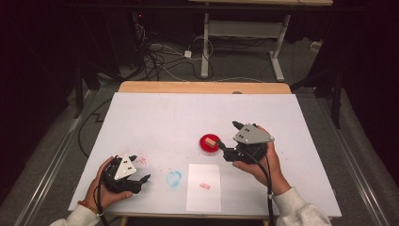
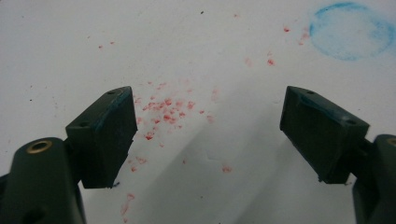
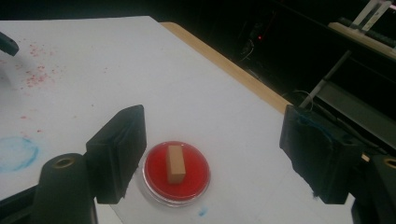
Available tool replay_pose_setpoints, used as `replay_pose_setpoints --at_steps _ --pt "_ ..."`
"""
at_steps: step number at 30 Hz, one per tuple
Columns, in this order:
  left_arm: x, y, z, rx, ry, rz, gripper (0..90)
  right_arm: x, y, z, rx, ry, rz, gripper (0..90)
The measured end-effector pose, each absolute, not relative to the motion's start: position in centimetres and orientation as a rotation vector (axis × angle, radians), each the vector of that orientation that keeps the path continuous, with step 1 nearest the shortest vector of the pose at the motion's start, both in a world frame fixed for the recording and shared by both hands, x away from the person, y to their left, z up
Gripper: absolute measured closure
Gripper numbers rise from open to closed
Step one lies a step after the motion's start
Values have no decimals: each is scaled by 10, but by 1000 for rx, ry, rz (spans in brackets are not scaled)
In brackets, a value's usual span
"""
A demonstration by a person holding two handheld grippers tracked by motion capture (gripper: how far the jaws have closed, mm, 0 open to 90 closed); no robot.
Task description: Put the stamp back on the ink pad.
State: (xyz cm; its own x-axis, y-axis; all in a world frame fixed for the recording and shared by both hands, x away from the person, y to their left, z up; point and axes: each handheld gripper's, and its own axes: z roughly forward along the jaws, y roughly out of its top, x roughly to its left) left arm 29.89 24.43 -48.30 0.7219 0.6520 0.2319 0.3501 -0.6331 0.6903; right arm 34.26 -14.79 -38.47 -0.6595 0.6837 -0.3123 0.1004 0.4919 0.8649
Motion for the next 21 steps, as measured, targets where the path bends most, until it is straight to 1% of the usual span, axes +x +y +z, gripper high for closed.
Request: replay_pose_setpoints --at_steps 21 --pt "298 244 -482 2298 751 628 181 317 -175 -384 619 2041 1096 236"
